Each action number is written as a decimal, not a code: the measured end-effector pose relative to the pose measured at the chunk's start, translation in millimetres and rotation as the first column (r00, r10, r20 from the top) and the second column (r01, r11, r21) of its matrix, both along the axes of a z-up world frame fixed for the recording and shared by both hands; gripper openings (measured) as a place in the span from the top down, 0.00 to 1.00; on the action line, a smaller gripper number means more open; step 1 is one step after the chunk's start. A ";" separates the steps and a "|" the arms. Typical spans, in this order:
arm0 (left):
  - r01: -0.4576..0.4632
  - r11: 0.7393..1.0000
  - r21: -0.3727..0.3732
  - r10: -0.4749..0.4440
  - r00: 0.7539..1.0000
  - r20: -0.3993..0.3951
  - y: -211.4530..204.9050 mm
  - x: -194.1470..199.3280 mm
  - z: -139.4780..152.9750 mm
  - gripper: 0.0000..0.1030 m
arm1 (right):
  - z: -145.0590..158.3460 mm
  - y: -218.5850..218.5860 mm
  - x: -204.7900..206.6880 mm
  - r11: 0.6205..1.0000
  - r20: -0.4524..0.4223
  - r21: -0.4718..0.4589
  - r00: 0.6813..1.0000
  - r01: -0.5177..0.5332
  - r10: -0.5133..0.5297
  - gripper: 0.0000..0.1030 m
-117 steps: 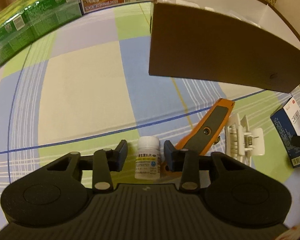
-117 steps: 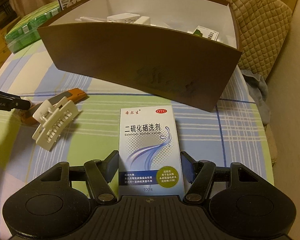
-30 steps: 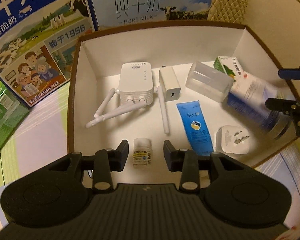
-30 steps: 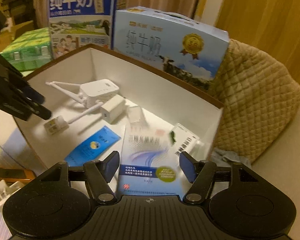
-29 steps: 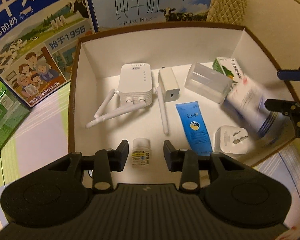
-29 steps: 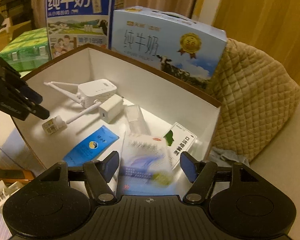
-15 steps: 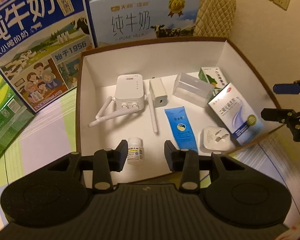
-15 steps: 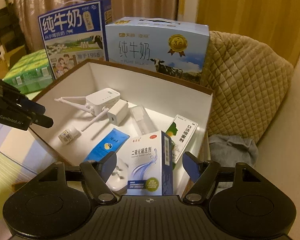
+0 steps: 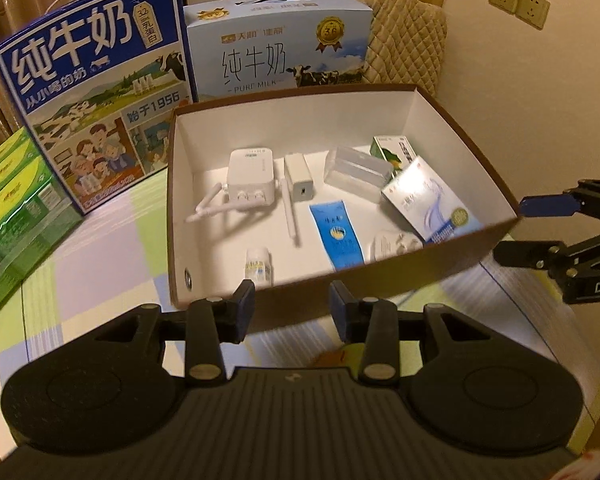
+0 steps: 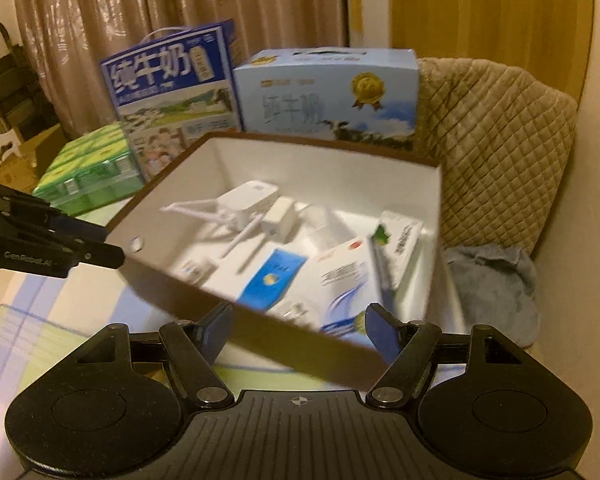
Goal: Organize rigid objects
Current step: 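Move both tools back from the box toward the orange knife and white clip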
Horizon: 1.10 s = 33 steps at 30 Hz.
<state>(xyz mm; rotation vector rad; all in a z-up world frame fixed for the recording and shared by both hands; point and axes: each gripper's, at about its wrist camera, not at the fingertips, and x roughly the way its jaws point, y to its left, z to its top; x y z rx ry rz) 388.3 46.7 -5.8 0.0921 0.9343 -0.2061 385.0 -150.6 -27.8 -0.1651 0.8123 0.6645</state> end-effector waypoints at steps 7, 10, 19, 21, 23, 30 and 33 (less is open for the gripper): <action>-0.022 1.000 -0.022 0.022 0.999 -0.025 9.9 -33.9 -3.8 0.65 | -7.7 14.6 -33.4 0.999 -0.056 0.019 0.998 -0.026 0.027 0.32; -0.035 0.999 -0.020 0.034 0.999 -0.035 13.0 -47.9 -7.7 0.65 | -12.5 20.9 -45.2 0.999 -0.079 0.023 0.996 -0.036 0.038 0.32; -0.102 0.994 -0.039 0.098 0.990 -0.098 29.8 -82.0 -28.1 0.65 | -36.1 45.4 -81.6 0.996 -0.156 0.010 0.983 -0.093 0.094 0.32; -0.114 0.992 -0.046 0.109 0.988 -0.111 33.2 -86.8 -32.1 0.65 | -41.3 51.1 -87.9 0.995 -0.171 0.009 0.980 -0.103 0.103 0.32; -0.125 0.991 -0.049 0.118 0.985 -0.122 35.0 -91.4 -36.4 0.65 | -46.8 56.2 -93.2 0.994 -0.184 0.006 0.977 -0.109 0.108 0.32; -0.160 0.986 -0.049 0.151 0.977 -0.151 40.4 -100.8 -50.2 0.65 | -66.9 75.9 -104.4 0.993 -0.214 -0.020 0.971 -0.117 0.110 0.32; -0.169 0.985 -0.041 0.160 0.974 -0.159 42.1 -102.4 -56.7 0.65 | -76.1 81.8 -106.1 0.993 -0.221 -0.035 0.970 -0.114 0.104 0.32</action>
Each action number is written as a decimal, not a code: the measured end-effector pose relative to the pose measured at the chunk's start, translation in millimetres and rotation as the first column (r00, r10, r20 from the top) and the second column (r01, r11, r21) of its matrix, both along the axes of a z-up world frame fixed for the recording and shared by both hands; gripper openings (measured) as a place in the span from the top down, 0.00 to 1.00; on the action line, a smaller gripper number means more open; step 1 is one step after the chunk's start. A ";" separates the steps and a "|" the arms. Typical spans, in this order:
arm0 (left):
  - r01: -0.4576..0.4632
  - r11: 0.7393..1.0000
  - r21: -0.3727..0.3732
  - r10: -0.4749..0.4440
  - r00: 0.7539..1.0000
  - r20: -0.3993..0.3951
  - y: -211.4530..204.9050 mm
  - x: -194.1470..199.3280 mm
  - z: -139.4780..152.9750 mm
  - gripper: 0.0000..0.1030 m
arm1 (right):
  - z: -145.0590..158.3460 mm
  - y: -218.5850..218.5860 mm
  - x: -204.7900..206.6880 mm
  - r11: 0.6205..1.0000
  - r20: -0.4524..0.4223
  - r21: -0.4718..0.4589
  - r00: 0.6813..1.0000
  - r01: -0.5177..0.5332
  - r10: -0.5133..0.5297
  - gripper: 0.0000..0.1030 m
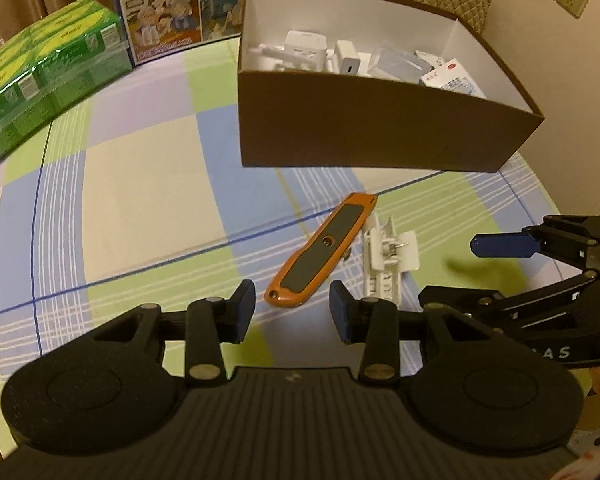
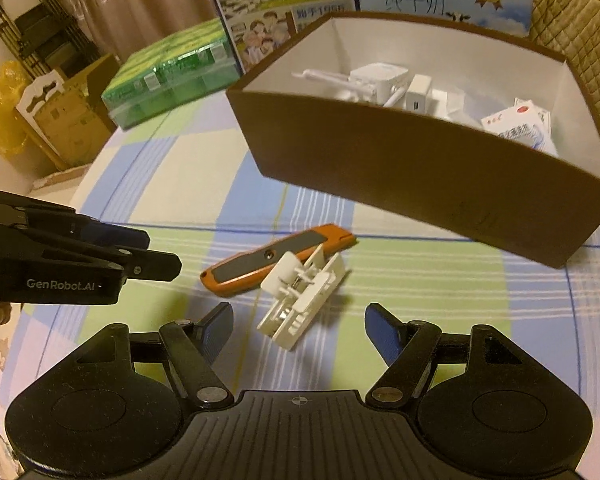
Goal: Organize rigid objects
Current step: 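Move both tools back from the box toward the orange knife and white clip, then grasp the orange utility knife with left tool while right tool grasps the white clip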
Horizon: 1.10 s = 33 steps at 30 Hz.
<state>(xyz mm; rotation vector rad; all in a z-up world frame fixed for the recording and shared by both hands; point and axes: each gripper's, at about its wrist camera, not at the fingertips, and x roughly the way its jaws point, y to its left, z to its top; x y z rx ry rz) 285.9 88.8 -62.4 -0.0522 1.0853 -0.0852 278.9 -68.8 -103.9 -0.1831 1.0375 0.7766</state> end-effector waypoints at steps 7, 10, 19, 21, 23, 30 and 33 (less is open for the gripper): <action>-0.020 1.000 0.010 0.020 1.000 -0.015 6.4 1.0 -16.0 0.65 | -21.1 10.4 1.2 0.999 -0.002 -0.032 1.000 0.028 -0.028 0.32; -0.019 0.999 0.025 0.019 1.000 -0.017 9.0 2.6 -21.9 0.65 | -29.5 14.8 2.3 0.999 0.006 -0.042 0.999 0.035 -0.035 0.32; 0.002 1.000 0.029 0.000 0.999 -0.042 9.8 13.0 -38.0 0.65 | -45.4 31.6 7.1 0.998 0.015 -0.053 1.000 0.020 -0.019 0.47; 0.020 0.999 0.027 -0.019 0.999 -0.042 6.5 15.3 -41.2 0.65 | -49.2 32.3 8.3 0.998 0.009 -0.054 1.000 0.015 -0.015 0.51; 0.044 0.999 0.027 -0.043 0.998 -0.043 2.9 17.8 -44.7 0.65 | -51.7 31.4 8.9 0.999 0.001 -0.052 1.000 0.014 -0.014 0.56; 0.152 0.988 0.039 -0.150 0.988 -0.047 -10.6 33.8 -61.5 0.64 | -54.3 20.5 15.4 0.998 0.008 -0.065 1.000 0.020 -0.019 0.74; 0.212 0.975 0.059 -0.210 0.977 -0.049 -18.0 38.8 -67.4 0.63 | -52.5 13.9 17.6 0.997 0.033 -0.075 0.999 0.016 -0.013 0.81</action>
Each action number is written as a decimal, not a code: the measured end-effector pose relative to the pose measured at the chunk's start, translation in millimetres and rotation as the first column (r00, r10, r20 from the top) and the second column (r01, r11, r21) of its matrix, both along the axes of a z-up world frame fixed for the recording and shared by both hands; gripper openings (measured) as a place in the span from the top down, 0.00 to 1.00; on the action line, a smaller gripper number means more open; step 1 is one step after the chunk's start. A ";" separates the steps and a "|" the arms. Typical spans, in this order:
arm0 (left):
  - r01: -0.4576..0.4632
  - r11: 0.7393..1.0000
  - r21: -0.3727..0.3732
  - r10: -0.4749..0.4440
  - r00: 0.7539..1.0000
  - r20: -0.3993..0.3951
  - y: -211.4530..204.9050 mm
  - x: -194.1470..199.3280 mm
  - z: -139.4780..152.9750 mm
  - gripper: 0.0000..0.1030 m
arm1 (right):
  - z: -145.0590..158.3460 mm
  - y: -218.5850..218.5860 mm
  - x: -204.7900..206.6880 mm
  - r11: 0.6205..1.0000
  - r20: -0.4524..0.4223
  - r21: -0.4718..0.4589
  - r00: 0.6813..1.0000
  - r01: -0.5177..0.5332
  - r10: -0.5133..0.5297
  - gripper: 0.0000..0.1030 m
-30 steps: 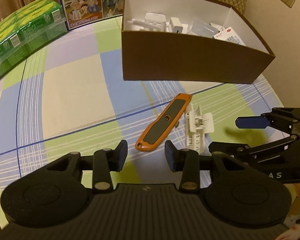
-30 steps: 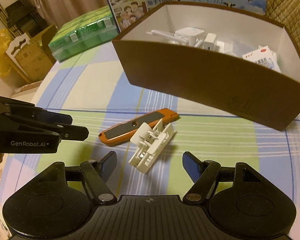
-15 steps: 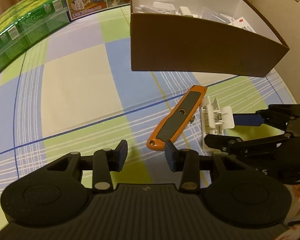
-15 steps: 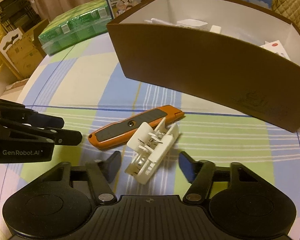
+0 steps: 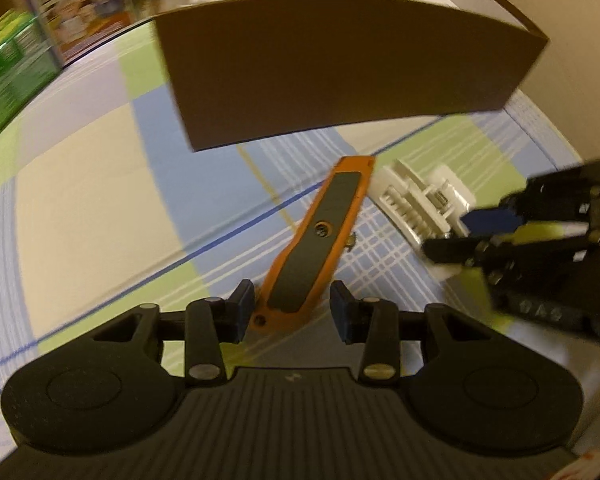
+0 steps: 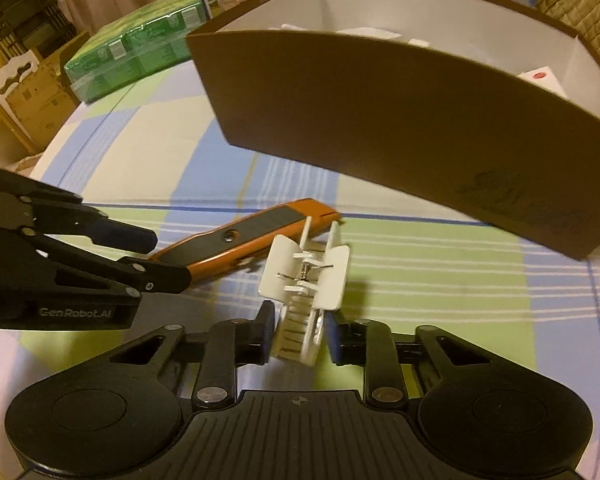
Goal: Organize rigid objects
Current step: 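Grasp the orange utility knife with left tool while right tool grasps the white clip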
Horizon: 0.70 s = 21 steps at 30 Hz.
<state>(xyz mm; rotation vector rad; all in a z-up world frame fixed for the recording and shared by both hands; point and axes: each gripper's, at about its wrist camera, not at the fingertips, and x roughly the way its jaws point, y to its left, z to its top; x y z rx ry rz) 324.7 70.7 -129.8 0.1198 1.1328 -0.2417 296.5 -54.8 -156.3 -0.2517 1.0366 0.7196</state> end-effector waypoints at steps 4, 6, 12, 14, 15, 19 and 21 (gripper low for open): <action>0.039 0.999 0.027 -0.039 0.999 0.001 -5.2 7.3 -6.9 0.63 | 0.4 -10.0 2.4 0.999 0.032 -0.036 0.999 0.002 0.000 0.84; 0.054 0.998 0.027 -0.054 0.999 0.006 -6.3 10.1 -8.9 0.63 | 1.1 -17.4 3.8 0.999 0.032 -0.040 0.999 0.011 -0.010 0.84; 0.083 0.996 0.044 -0.085 0.995 0.046 -15.7 6.0 -11.1 0.68 | 3.3 -33.1 1.5 0.998 0.040 -0.060 0.999 0.004 -0.002 0.84; 0.052 0.998 0.029 -0.053 0.998 0.042 -18.9 0.0 -10.8 0.70 | 4.1 -38.4 -0.5 0.998 0.038 -0.062 0.999 0.006 -0.004 0.84; 0.038 0.999 0.017 -0.038 0.999 0.037 -21.2 -4.4 -10.3 0.71 | 4.4 -40.4 -1.3 0.998 0.036 -0.061 0.999 0.007 -0.005 0.84; -0.068 0.997 -0.023 0.069 0.997 0.027 -27.9 -14.9 -9.2 0.72 | 5.4 -46.4 -2.9 0.997 0.043 -0.073 0.999 0.019 -0.016 0.83; -0.117 0.993 -0.034 0.118 0.993 0.027 -28.6 -14.1 -10.0 0.72 | 4.7 -47.7 -2.0 0.997 0.049 -0.076 0.999 0.012 -0.008 0.83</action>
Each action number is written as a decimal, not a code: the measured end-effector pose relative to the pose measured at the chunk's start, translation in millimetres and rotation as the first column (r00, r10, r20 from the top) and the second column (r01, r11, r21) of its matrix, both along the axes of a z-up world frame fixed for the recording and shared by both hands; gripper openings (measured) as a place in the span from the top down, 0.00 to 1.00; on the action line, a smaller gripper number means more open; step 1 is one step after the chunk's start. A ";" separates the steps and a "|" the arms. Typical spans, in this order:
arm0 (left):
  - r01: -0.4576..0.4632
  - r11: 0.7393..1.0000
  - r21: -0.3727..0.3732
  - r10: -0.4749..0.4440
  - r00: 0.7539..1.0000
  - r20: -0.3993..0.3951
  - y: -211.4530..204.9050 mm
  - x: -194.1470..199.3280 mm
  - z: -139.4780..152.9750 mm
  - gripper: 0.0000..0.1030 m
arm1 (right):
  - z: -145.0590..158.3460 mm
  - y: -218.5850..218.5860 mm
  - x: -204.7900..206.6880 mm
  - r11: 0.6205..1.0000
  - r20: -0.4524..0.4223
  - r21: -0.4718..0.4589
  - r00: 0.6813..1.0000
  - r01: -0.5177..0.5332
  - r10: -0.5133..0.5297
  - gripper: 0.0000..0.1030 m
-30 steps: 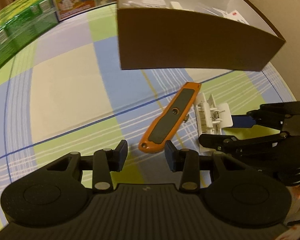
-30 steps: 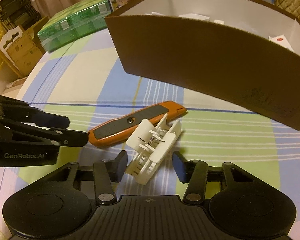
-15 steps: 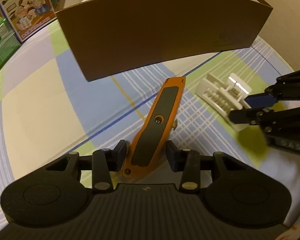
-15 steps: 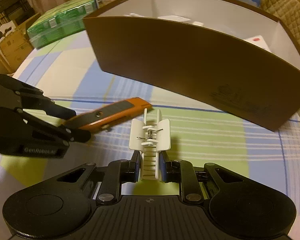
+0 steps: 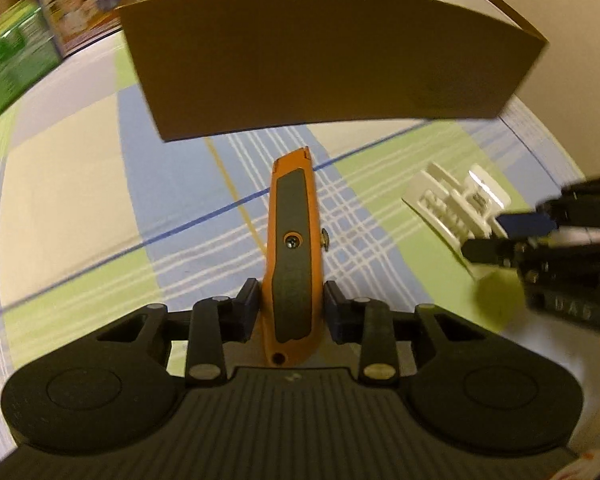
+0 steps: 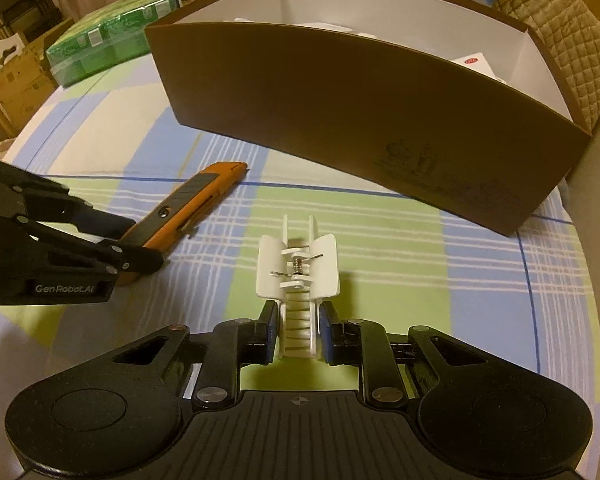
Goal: Organize rigid objects
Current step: 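Grasp the orange utility knife with left tool while right tool grasps the white clip, then lift and carry the knife in left tool to the box while right tool carries the clip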
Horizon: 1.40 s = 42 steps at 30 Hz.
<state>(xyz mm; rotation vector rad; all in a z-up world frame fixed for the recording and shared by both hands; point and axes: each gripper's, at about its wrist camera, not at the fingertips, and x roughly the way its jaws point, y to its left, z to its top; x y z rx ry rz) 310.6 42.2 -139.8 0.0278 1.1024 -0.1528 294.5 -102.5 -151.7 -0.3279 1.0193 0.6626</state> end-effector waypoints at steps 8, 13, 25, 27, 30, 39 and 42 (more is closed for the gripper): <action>-0.009 1.000 0.009 0.009 1.000 0.004 -1.9 11.4 0.5 0.70 | -3.4 5.8 3.2 1.000 0.009 -0.024 1.000 -0.011 0.011 0.71; 0.009 0.999 0.033 -0.010 1.000 0.016 -7.4 15.7 -1.8 0.70 | -4.3 5.4 1.5 1.000 0.019 -0.022 1.000 -0.009 0.010 0.69; -0.024 0.999 0.039 0.023 1.000 0.017 -11.2 17.1 -0.8 0.73 | -3.3 10.4 3.6 1.000 0.057 -0.007 0.998 -0.012 0.012 0.69; -0.028 0.999 0.034 0.028 0.999 0.016 -11.5 16.8 -0.4 0.73 | -2.9 10.7 2.0 1.000 0.072 0.002 0.997 -0.016 0.016 0.69; -0.035 0.999 0.024 0.034 0.999 0.016 -10.5 15.4 0.1 0.73 | -2.3 11.2 1.1 1.000 0.078 0.009 0.997 -0.023 0.023 0.79; -0.041 0.999 -0.017 0.041 0.999 0.033 -6.4 4.3 11.4 0.74 | 5.0 6.5 1.6 0.999 0.088 0.038 0.996 -0.015 0.012 0.85; -0.045 0.999 -0.024 0.046 0.998 0.037 -4.4 -1.1 15.1 0.74 | 9.3 3.6 -0.9 0.999 0.090 0.049 0.996 -0.013 0.009 0.85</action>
